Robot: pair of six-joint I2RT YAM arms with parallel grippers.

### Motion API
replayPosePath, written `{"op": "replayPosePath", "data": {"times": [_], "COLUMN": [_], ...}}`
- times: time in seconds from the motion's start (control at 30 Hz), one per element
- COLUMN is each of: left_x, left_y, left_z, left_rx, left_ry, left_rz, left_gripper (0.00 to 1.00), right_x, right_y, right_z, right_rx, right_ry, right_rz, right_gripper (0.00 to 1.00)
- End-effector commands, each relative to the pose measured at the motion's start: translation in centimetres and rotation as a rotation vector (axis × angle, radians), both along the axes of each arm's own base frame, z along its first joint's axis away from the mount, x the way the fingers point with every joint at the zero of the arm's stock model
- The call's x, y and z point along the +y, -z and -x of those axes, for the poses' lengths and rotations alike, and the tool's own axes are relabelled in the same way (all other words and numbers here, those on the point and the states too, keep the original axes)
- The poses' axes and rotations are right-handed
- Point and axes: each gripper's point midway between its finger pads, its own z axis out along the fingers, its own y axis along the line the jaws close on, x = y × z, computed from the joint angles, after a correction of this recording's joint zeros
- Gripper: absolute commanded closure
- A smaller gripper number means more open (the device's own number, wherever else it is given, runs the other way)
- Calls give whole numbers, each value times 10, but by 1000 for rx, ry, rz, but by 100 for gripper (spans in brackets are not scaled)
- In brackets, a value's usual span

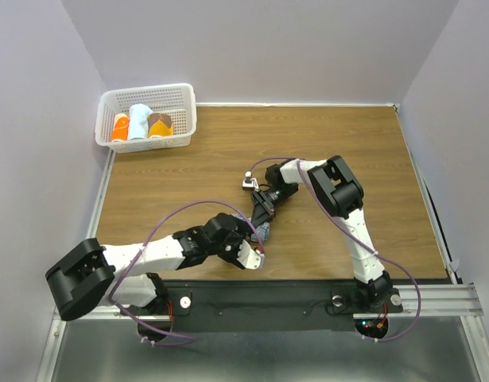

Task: Roll the towels
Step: Roll the towel, then place the rolled towel into the container

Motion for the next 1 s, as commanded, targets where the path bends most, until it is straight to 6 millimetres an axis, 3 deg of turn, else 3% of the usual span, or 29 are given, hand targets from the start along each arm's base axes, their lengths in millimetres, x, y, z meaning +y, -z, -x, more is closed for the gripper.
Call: {"op": "replayPosePath", "data": {"times": [0.0,0.3,0.5,0.6,0.63,0.67,0.77,0.87,0.97], "left_x": [-14,-16,-16,-16,-11,-11,-10,-1,3], "left_y": [-3,26,41,47,52,53,53,53,51], "left_z": [-10,-10,-7,-3,1,3,17,33,43], "left_rx": [-70,-4,50,84,110,128,207,290,350], "left_ry": [16,-3,-5,6,9,15,61,79,83], "left_rz": [49,4,-42,-77,-111,-127,-167,-209,-225], "left_gripper": [12,28,53,65,68,71,82,88,90], "right_x": [-17,-22,-19,-20,-20,-19,-24,-28,-38], "right_y": [58,53,51,51,51,50,45,44,39], "right_z": [14,33,44,44,43,42,27,-7,-56], "right_rx": [-70,2,21,17,16,10,-5,-153,-277], "right_ry": [-83,-137,-153,-159,-161,-164,-141,-95,12], "right_rz": [49,-10,-8,1,5,10,64,131,243], "right_gripper": [99,99,99,91,85,71,50,37,30]}}
